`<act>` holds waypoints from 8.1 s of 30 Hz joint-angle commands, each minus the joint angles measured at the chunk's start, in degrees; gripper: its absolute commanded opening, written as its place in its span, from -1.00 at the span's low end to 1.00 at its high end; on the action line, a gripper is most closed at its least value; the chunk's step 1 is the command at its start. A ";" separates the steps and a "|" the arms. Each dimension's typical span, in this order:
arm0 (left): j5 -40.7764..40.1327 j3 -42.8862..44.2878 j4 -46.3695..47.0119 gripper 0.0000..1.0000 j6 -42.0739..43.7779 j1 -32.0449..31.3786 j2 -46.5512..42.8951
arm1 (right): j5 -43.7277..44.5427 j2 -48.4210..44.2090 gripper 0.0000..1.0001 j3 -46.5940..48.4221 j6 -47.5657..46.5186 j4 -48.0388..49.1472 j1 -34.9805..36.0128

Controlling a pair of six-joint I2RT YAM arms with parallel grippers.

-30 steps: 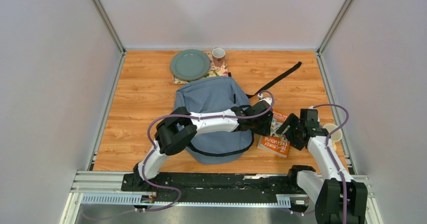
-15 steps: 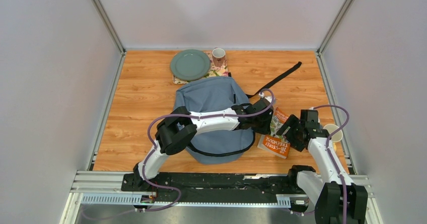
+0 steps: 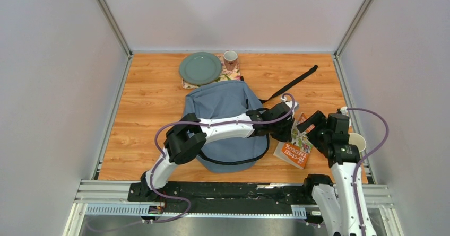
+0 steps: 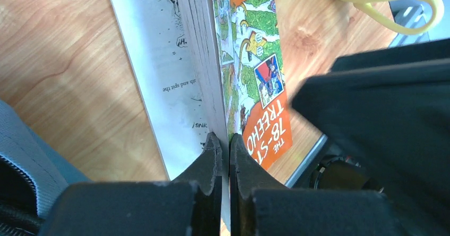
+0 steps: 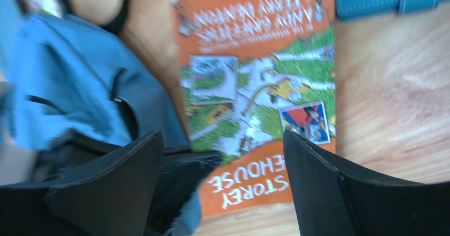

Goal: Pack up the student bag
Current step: Pick up the book from the center of the board.

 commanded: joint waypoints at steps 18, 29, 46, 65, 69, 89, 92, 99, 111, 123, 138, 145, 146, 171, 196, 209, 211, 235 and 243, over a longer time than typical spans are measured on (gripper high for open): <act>-2.30 -4.32 7.35 -1.00 10.46 1.24 -25.05 | 9.60 -14.99 0.71 18.20 4.33 -11.13 -0.56; 2.96 -18.55 14.65 -1.00 8.44 6.78 -40.42 | -15.87 -11.65 0.70 16.80 -1.13 0.29 -0.65; 10.61 -42.88 34.68 -1.00 -1.22 10.56 -59.16 | -41.99 -9.37 0.69 2.91 8.54 24.71 -0.56; 19.84 -46.77 46.29 -1.00 -9.23 11.35 -56.26 | -52.19 -9.37 0.61 -0.87 18.29 38.26 -0.47; 20.54 -47.21 46.03 -1.00 -9.67 11.44 -55.12 | -54.22 -9.98 -0.01 -0.78 20.85 41.44 -0.47; 7.53 -45.02 26.24 0.51 2.11 11.44 -58.64 | -58.87 -11.39 -1.00 1.85 24.63 46.80 0.14; 9.11 -44.66 27.83 0.51 2.90 11.70 -58.02 | -60.02 -11.39 -1.00 1.77 25.15 48.29 1.63; 16.04 -45.18 34.24 0.53 0.45 13.54 -56.53 | -61.34 -8.58 -1.00 3.87 22.35 49.44 9.45; 25.37 -51.25 46.73 -0.04 -5.45 16.36 -57.40 | -57.39 -1.73 -1.00 7.21 10.58 41.82 22.11; -5.60 -59.07 21.96 -1.00 -2.02 19.08 -70.82 | -31.12 9.26 0.38 16.45 -2.89 13.23 22.11; -24.82 -68.30 20.79 -1.00 -7.56 19.96 -87.46 | -32.16 0.30 0.46 3.00 10.39 26.50 23.78; -15.77 -64.88 22.38 -1.00 -6.86 20.05 -84.04 | -31.46 2.58 0.50 4.75 11.01 31.67 32.03; -13.23 -65.05 23.43 -1.00 -7.03 19.96 -83.69 | -31.37 3.02 0.50 5.28 11.01 32.99 33.00; 6.83 -61.19 31.88 -1.00 -5.36 20.31 -77.97 | -19.51 8.83 0.51 8.45 2.22 22.54 43.12; 2.45 -57.60 19.78 0.10 -0.82 20.84 -75.78 | -24.43 8.74 -1.00 6.86 4.08 28.56 47.16; 12.19 -50.81 -3.19 0.50 18.98 23.04 -73.31 | -30.42 8.91 -1.00 13.45 -8.24 23.24 46.64; 12.28 -51.43 -4.59 0.51 20.81 23.39 -73.84 | -29.79 9.09 -1.00 14.07 -8.42 22.98 45.85; 22.30 -73.49 42.84 0.57 -4.31 23.92 -78.50 | -33.83 12.69 -1.00 13.55 4.33 41.96 43.12; 24.32 -74.80 49.54 0.57 -7.73 25.15 -78.15 | -39.80 12.16 -1.00 11.53 5.38 46.70 43.12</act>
